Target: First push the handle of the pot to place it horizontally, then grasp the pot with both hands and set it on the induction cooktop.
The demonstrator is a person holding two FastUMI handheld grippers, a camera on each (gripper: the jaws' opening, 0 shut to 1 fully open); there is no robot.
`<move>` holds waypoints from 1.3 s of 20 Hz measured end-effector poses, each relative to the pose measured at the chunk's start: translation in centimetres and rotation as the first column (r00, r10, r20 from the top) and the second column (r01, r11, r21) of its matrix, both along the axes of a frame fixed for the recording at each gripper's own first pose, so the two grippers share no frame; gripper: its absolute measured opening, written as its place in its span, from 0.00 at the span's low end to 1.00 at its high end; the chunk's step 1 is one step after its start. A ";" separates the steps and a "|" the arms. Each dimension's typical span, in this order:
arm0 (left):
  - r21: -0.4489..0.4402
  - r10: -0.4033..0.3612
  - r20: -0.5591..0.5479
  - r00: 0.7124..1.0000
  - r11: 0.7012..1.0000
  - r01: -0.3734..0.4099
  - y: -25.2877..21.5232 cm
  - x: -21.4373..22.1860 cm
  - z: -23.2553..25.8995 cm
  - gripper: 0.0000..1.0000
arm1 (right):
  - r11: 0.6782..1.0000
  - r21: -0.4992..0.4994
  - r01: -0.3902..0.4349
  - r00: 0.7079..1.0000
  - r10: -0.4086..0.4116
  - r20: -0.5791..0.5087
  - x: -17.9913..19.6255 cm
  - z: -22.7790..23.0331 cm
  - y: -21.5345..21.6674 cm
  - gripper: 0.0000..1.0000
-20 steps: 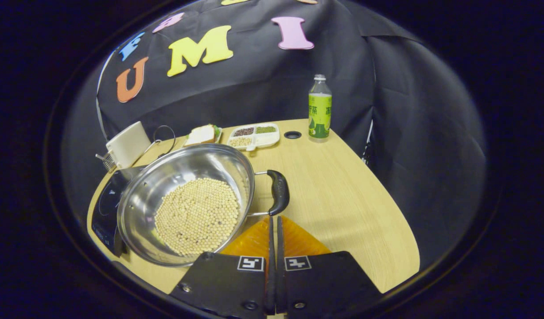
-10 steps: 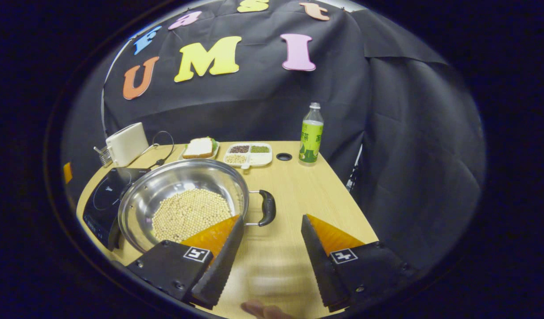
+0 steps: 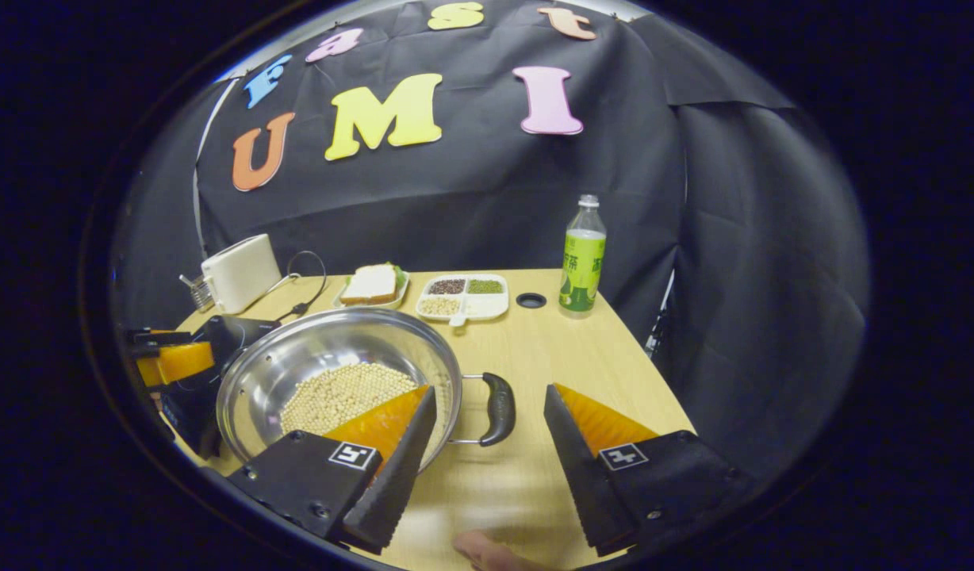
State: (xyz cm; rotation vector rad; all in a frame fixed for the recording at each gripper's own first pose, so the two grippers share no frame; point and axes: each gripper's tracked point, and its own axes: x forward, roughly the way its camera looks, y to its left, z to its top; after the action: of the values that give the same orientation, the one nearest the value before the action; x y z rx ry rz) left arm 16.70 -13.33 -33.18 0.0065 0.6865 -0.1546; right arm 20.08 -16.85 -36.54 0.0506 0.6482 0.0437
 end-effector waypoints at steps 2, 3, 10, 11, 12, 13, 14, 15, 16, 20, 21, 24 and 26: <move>0.010 -0.019 -0.028 0.999 1.000 0.019 -0.8 0.7 -1.4 0.96 | 1.000 0.023 -0.005 1.000 0.006 -0.026 0.4 -0.9 0.6 0.87; 0.008 -0.027 -0.041 0.999 1.000 0.028 -1.2 1.0 -1.9 0.96 | 1.000 0.024 -0.010 0.999 0.011 -0.040 0.6 -1.6 0.7 0.87; 0.026 -0.034 -0.134 0.990 0.999 0.038 -2.0 2.1 -5.0 0.94 | 0.999 0.031 0.009 0.995 -0.006 -0.096 1.6 -3.9 0.7 0.70; 0.034 -0.038 -0.143 0.989 0.999 0.043 -2.0 2.4 -5.1 0.93 | 1.000 0.027 0.013 0.994 -0.010 -0.107 1.5 -4.2 0.7 0.72; 0.045 -0.028 -0.141 0.990 0.998 0.035 -1.9 2.3 -5.1 0.85 | 1.000 0.024 0.018 0.994 -0.015 -0.113 1.6 -4.5 0.6 0.71; 0.054 -0.020 -0.141 0.990 0.998 0.028 -1.8 2.2 -5.2 0.84 | 0.999 0.023 0.024 0.993 -0.022 -0.112 1.7 -4.4 0.5 0.70; 0.071 -0.010 -0.140 0.990 0.997 0.021 -1.3 2.1 -5.3 0.77 | 1.000 0.017 0.026 0.993 -0.024 -0.118 1.5 -4.4 0.6 0.69; 0.071 -0.011 -0.137 0.991 0.997 0.021 -1.3 2.2 -5.3 0.71 | 1.000 0.011 0.027 0.992 -0.025 -0.120 1.7 -4.5 0.6 0.69; 0.074 -0.018 -0.137 0.990 0.997 0.029 -1.3 2.2 -5.3 0.65 | 0.999 0.010 0.031 0.992 -0.030 -0.123 1.5 -4.4 0.5 0.68; 0.071 -0.037 -0.112 0.993 0.996 0.045 -1.5 2.3 -5.4 0.61 | 0.998 0.004 0.062 0.987 -0.061 -0.146 0.9 -4.2 0.5 0.63; 0.060 -0.037 -0.112 0.993 0.997 0.044 -1.6 2.2 -5.3 0.60 | 0.997 0.005 0.077 0.985 -0.075 -0.157 0.5 -4.0 0.4 0.63; 0.027 -0.062 -0.137 0.989 0.997 0.066 -1.6 1.3 -5.1 0.59 | 0.994 0.017 0.112 0.980 -0.107 -0.171 -1.1 -3.3 0.5 0.62; -0.006 -0.070 -0.148 0.987 0.998 0.070 -1.4 0.2 -4.5 0.58 | 0.993 0.006 0.121 0.981 -0.119 -0.154 -2.1 -2.1 0.5 0.62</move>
State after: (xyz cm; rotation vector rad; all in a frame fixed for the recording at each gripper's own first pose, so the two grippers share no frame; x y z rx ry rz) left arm 16.92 -14.72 -37.70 0.0188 0.8351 -0.2245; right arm 17.95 -16.35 -38.62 0.1081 0.7974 -0.0723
